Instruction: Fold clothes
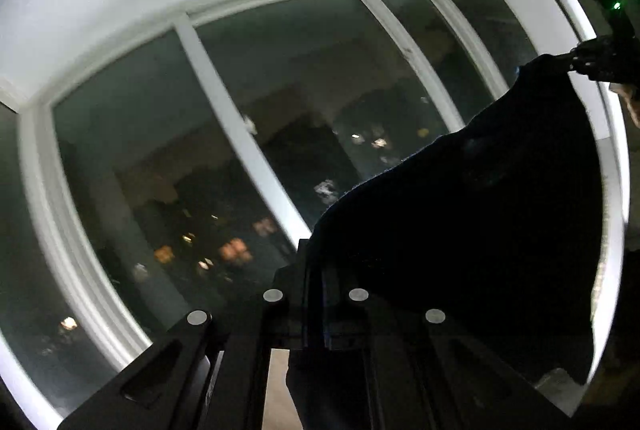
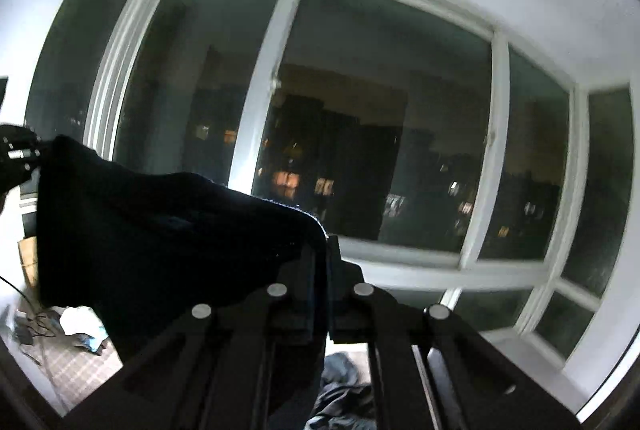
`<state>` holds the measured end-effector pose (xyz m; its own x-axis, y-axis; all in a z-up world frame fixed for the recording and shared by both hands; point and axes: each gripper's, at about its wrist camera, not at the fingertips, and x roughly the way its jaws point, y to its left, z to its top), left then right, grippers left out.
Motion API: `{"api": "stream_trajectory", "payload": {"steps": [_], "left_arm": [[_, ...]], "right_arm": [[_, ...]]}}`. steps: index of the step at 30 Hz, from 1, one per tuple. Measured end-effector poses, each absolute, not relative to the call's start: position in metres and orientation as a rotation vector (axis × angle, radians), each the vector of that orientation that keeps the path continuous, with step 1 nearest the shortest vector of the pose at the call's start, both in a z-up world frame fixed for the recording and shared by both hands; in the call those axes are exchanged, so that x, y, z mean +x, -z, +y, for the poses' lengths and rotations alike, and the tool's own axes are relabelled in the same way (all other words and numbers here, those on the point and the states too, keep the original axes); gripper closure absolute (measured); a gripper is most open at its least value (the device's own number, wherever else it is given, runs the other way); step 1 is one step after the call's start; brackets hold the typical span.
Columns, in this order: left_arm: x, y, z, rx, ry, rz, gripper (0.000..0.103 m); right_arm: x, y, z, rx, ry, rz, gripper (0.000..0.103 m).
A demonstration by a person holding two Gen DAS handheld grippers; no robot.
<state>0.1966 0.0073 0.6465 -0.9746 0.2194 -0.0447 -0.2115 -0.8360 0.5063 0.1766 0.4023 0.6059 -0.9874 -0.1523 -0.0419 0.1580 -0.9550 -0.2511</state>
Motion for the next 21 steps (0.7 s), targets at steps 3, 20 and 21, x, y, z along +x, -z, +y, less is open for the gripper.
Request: {"api": "stream_trajectory", "payload": {"steps": [3, 20, 21], "left_arm": [[0.217, -0.660, -0.001, 0.076, -2.852, 0.827, 0.099], [0.059, -0.557, 0.006, -0.463, -2.875, 0.995, 0.096], [0.031, -0.541, 0.006, -0.528, -2.879, 1.005, 0.096]], "right_arm": [[0.195, -0.620, 0.390, -0.033, 2.981, 0.421, 0.099], [0.050, -0.545, 0.337, 0.095, 3.053, 0.666, 0.099], [0.025, -0.531, 0.333, 0.139, 3.042, 0.672, 0.099]]}}
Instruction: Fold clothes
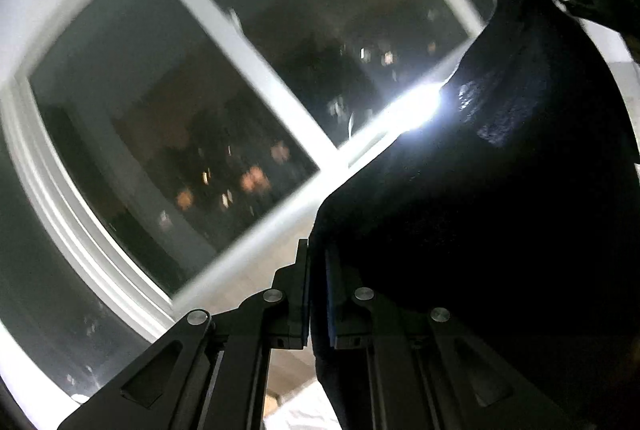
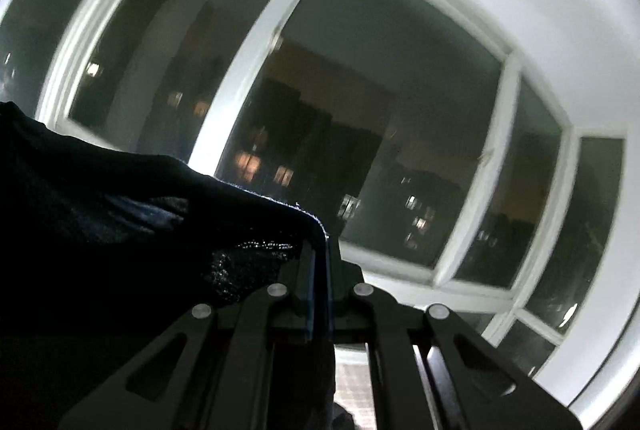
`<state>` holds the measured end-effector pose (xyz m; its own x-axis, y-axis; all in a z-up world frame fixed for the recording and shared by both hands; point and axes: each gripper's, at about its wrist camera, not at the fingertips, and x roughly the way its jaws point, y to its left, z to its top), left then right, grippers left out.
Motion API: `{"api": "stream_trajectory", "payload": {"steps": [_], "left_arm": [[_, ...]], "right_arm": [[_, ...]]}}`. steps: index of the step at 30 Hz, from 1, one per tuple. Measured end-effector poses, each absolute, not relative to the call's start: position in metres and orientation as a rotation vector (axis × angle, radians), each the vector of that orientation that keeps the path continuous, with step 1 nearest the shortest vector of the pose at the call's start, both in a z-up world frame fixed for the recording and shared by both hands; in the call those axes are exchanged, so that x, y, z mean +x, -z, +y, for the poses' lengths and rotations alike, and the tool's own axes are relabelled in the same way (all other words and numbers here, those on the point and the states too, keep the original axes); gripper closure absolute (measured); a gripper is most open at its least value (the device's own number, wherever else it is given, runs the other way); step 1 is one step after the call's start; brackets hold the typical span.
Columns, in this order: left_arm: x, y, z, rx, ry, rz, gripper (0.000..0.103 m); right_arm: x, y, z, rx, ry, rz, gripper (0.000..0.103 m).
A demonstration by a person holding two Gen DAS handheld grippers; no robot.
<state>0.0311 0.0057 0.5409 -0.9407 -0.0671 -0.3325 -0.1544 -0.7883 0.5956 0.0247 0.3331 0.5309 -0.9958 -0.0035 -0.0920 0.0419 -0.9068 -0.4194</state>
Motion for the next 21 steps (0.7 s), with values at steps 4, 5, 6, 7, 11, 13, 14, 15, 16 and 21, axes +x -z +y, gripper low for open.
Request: {"api": "stream_trajectory", "payload": {"steps": [4, 5, 6, 7, 11, 13, 14, 15, 16, 21], "left_arm": [[-0.078, -0.473, 0.001, -0.778, -2.894, 1.032, 0.096], [-0.104, -0.451, 0.000, -0.844, -2.896, 1.037, 0.096], [-0.131, -0.428, -0.002, -0.911, -2.897, 1.042, 0.096], [-0.158, -0.403, -0.003, -0.980, -2.896, 1.046, 0.096], [-0.256, -0.279, -0.018, -1.393, -2.831, 0.937, 0.082], [-0.286, -0.220, -0.029, -1.596, -2.734, 0.749, 0.082], [-0.295, -0.194, -0.034, -1.661, -2.687, 0.654, 0.082], [-0.296, -0.183, -0.036, -1.677, -2.681, 0.645, 0.082], [-0.297, -0.172, -0.039, -1.691, -2.677, 0.640, 0.082], [-0.273, -0.175, -0.056, -1.675, -2.701, 0.563, 0.064]], "right_arm": [[-0.080, -0.461, 0.305, 0.297, 3.003, 0.738, 0.099], [-0.104, -0.440, 0.295, 0.316, 2.997, 0.781, 0.099], [-0.127, -0.415, 0.285, 0.346, 2.988, 0.823, 0.099], [-0.151, -0.387, 0.274, 0.388, 2.975, 0.866, 0.099], [-0.230, -0.270, 0.234, 0.615, 2.869, 1.080, 0.097], [-0.255, -0.212, 0.227, 0.835, 2.760, 1.130, 0.092], [-0.262, -0.190, 0.230, 0.938, 2.702, 1.077, 0.092], [-0.265, -0.177, 0.235, 1.002, 2.662, 1.010, 0.092], [-0.269, -0.166, 0.244, 1.064, 2.634, 0.936, 0.087], [-0.272, -0.154, 0.311, 1.210, 2.576, 0.583, 0.067]]}}
